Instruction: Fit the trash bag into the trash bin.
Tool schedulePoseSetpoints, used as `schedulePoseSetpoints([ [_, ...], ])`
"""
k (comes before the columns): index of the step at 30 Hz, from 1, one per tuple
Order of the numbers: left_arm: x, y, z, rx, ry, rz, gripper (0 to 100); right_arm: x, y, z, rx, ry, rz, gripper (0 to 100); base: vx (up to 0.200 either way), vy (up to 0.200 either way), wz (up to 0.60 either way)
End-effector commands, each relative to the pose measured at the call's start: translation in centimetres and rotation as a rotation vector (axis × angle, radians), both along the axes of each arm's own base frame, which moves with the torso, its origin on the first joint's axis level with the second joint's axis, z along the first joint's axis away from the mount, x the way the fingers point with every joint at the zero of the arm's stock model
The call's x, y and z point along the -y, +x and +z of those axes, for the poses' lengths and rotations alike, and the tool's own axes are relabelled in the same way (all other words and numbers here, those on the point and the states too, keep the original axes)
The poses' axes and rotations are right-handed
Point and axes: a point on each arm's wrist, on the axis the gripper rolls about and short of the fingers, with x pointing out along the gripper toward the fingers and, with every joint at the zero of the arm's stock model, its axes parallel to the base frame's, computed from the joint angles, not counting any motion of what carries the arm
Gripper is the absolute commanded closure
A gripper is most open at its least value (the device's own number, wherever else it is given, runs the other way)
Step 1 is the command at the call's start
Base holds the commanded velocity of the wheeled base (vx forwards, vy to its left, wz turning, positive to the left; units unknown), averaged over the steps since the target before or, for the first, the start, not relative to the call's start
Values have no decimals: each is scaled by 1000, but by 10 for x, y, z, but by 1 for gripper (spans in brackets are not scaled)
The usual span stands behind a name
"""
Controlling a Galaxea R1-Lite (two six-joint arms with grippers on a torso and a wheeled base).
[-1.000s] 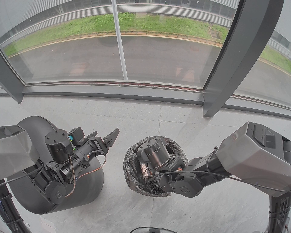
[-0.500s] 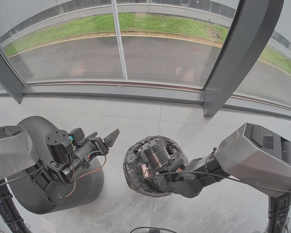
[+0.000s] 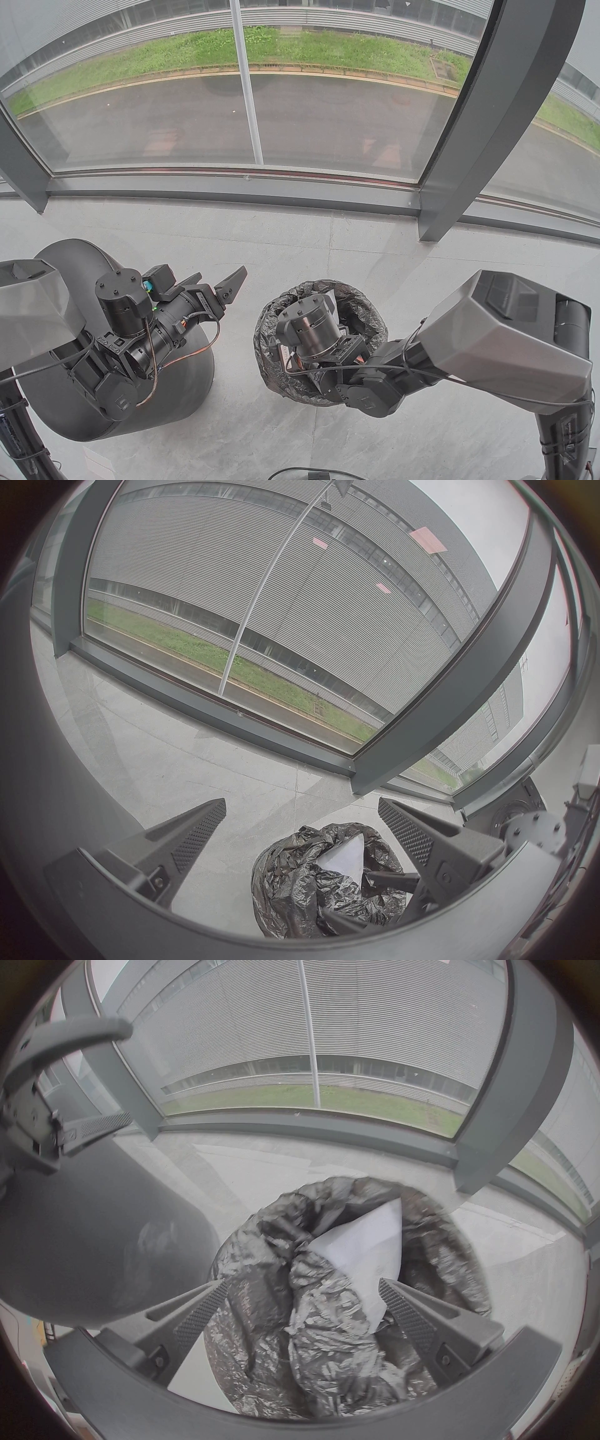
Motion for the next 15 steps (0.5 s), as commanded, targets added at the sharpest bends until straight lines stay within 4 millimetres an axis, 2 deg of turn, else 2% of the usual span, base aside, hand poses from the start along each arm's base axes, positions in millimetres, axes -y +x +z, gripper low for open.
schedulePoseSetpoints([
  [1, 1, 1, -3, -1, 0, -1, 0, -4, 3, -43, -62, -43, 40, 0, 0, 0, 0],
  [6, 1, 1, -3, 3, -2, -3, 0, -1, 13, -59, -77, -56, 27, 0, 0, 0, 0],
  [7, 1, 1, -3, 4, 0, -3, 0, 4, 25, -65, -75, -59, 5, 0, 0, 0, 0],
  [10, 1, 1, -3, 4, 0, -3, 0, 11, 36, -72, -75, -74, -13, 0, 0, 0, 0],
  [15, 1, 1, -3, 3, -2, -3, 0, 17, 50, -75, -67, -70, -43, 0, 0, 0, 0],
])
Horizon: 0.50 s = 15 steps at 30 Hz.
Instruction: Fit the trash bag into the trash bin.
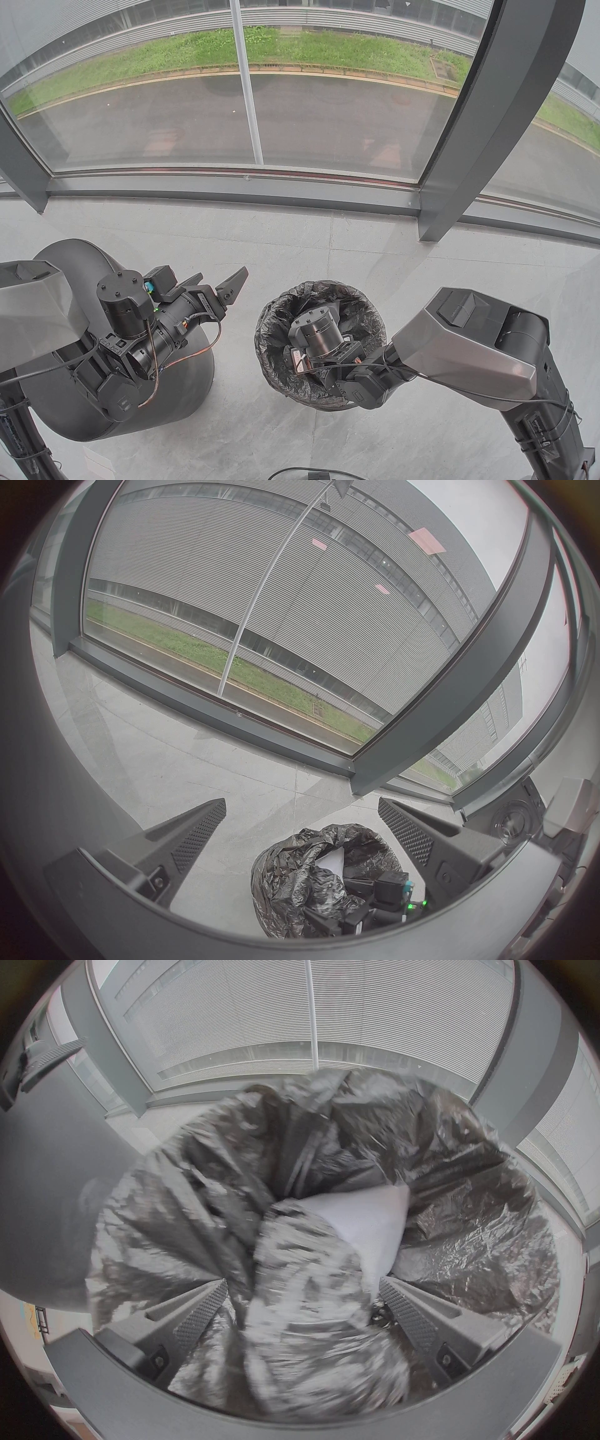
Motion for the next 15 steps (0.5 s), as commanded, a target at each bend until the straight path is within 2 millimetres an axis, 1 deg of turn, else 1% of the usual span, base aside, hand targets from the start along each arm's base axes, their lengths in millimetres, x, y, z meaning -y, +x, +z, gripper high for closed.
schedulePoseSetpoints([
  [1, 0, 0, -1, -4, 2, 0, 0, 7, 11, -14, -11, -12, -27, 0, 0, 0, 0],
  [8, 1, 0, -3, -10, 4, -3, 0, 10, 20, -11, 4, -13, -31, 0, 0, 0, 0],
  [11, 1, 0, -3, -10, 4, -3, 0, 11, 23, -16, 4, -21, -35, 0, 0, 0, 0],
  [15, 1, 0, -3, -10, 4, -3, 0, 10, 24, -10, 15, -13, -37, 0, 0, 0, 0],
])
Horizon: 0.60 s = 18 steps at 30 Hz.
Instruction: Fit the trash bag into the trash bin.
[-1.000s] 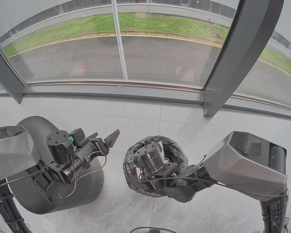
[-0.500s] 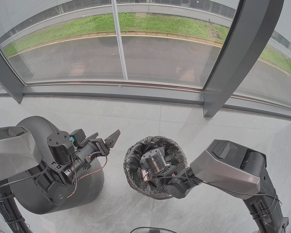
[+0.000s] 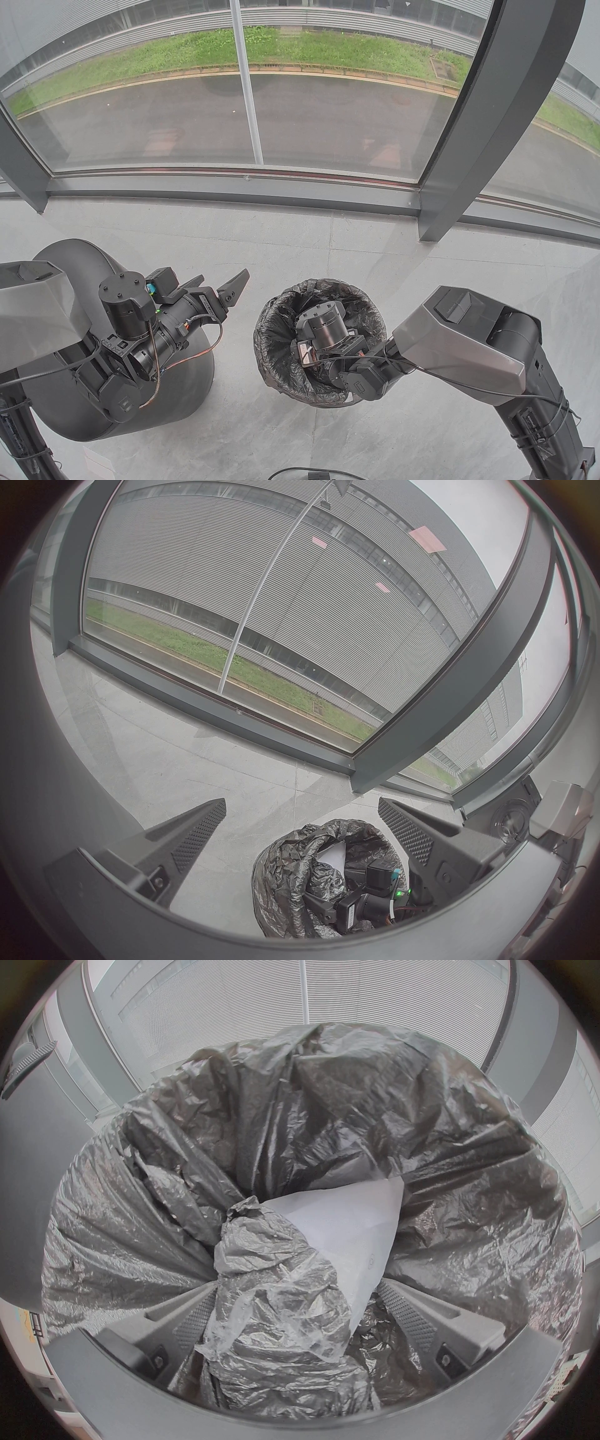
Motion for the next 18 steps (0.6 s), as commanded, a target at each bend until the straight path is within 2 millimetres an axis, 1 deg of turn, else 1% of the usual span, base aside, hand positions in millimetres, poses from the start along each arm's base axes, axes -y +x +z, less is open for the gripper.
schedulePoseSetpoints([
  [1, 0, 0, -1, -2, 1, -1, 0, 0, 1, 3, 6, 4, -4, 0, 0, 0, 0],
  [6, 0, 0, -1, -3, -1, -1, 0, 3, -1, 25, 34, 25, -7, 0, 0, 0, 0],
  [8, 0, 0, 0, -3, -1, -1, 0, 5, -5, 33, 39, 25, -7, 0, 0, 0, 0],
  [10, 1, 0, 0, -3, -1, -2, 0, 9, -12, 46, 45, 24, 1, 0, 0, 0, 0],
  [11, 0, -1, 0, -3, -1, -2, 0, 13, -18, 58, 53, 20, 8, 0, 0, 0, 0],
  [12, 1, -1, 0, -1, -1, -4, 0, 14, -19, 61, 56, 19, 10, 0, 0, 0, 0],
  [13, 2, -2, 1, 2, -1, -7, 0, 19, -26, 79, 76, 24, 16, 0, 0, 0, 0],
  [14, 3, -2, 1, 4, 0, -9, 0, 23, -30, 91, 89, 27, 16, 0, 0, 0, 0],
  [16, 3, -3, 2, 6, 3, -6, 0, 28, -35, 102, 103, 19, 24, 0, 0, 0, 0],
  [17, 4, -5, 2, 7, 12, -11, 0, 37, -40, 118, 126, 8, 28, 0, 0, 0, 0],
  [18, 3, -6, 2, 11, 22, -11, 0, 43, -44, 127, 138, -2, 28, 0, 0, 0, 0],
])
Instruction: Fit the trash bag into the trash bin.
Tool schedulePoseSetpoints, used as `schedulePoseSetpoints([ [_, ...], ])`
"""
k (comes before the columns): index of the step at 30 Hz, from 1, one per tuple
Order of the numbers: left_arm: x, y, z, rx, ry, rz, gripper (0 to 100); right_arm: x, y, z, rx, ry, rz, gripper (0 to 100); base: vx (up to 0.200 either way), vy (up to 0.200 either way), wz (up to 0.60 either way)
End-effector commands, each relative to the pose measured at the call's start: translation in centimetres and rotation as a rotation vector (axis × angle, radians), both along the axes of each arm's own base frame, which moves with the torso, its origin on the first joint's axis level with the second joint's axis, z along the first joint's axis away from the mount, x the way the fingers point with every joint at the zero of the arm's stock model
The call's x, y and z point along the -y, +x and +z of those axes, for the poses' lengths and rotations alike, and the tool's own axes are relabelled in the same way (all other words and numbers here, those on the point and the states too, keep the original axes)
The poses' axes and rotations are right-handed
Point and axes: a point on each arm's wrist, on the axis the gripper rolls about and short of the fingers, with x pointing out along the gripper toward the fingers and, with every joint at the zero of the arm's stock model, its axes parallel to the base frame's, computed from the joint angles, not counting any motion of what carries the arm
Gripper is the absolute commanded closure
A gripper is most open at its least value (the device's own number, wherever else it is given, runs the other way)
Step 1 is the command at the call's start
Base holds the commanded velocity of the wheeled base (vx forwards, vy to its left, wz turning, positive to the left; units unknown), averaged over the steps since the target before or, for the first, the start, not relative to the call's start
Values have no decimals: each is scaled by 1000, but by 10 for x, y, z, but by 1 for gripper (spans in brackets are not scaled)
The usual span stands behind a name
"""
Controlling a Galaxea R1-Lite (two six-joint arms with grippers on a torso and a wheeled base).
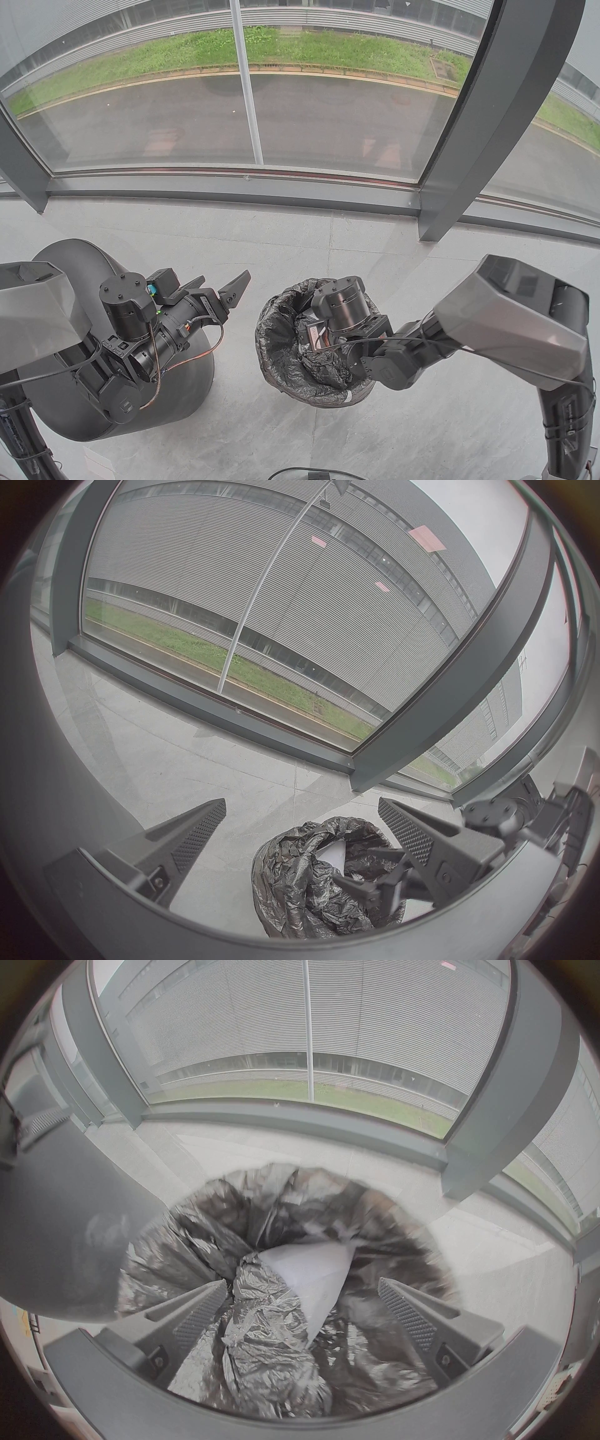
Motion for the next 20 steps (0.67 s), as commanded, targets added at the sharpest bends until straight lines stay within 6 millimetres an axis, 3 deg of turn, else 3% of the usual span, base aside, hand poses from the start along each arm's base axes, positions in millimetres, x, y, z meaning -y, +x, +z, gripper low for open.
schedulePoseSetpoints([
  [1, 2, -5, 2, 12, 21, -7, 0, 28, -24, 69, 89, 5, 12, 0, 0, 0, 0],
  [5, 1, -9, 3, 30, 71, -14, 0, 68, -37, 108, 157, -34, -45, 0, 0, 0, 0],
  [6, 1, -9, 3, 30, 71, -14, 0, 68, -37, 108, 157, -34, -45, 0, 0, 0, 0],
  [7, 1, -17, 6, 67, 127, -25, 0, 93, -44, 125, 179, -31, -83, 0, 0, 0, 0],
  [12, 0, -37, 18, 186, 279, -5, 0, 171, -82, 163, 248, -40, -208, 0, 0, 0, 0],
  [15, 3, -51, 37, 255, 281, 22, 0, 219, -115, 174, 284, -61, -293, 0, 0, 0, 0],
  [16, 2, -52, 39, 259, 281, 24, 0, 224, -120, 174, 287, -65, -298, 0, 0, 0, 0],
  [17, -2, -59, 46, 281, 276, 33, 0, 248, -146, 174, 303, -68, -328, 0, 0, 0, 0],
  [20, -12, -65, 49, 278, 279, 56, 0, 278, -191, 169, 331, -43, -368, 0, 0, 0, 0],
])
